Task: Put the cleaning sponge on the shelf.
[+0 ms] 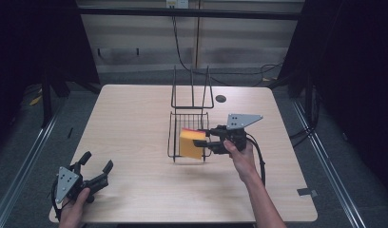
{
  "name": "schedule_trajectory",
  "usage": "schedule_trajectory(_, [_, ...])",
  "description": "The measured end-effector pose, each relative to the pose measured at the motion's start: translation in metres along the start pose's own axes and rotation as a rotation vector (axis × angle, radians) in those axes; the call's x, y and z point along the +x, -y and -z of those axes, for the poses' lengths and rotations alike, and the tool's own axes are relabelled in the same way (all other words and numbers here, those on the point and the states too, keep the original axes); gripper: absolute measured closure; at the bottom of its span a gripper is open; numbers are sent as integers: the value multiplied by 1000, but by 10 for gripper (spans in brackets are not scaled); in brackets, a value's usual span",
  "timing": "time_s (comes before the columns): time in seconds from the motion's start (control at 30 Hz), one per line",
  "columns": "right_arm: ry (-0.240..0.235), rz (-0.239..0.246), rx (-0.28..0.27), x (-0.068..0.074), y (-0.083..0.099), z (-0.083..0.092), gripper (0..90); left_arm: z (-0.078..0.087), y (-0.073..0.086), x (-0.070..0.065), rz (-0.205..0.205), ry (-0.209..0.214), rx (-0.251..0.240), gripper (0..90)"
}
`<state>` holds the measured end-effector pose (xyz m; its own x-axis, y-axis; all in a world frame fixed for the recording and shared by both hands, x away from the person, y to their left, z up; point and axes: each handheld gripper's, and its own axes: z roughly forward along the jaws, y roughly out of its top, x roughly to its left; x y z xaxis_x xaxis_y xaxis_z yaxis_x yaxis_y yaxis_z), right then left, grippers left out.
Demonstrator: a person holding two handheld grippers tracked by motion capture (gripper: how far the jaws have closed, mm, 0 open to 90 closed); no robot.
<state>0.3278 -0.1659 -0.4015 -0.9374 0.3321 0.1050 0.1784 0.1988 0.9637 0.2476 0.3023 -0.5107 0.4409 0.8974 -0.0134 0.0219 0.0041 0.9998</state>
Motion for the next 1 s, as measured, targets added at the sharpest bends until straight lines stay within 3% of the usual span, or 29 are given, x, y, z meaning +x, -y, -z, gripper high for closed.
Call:
schedule_trajectory(0.53, [0, -8, 21, -18, -2, -5, 595, 0, 0, 0, 1, 0, 0, 157])
schedule_trajectory(1.0, [8, -42, 48, -38, 12, -12, 595, 0, 0, 0, 4, 1, -3, 157])
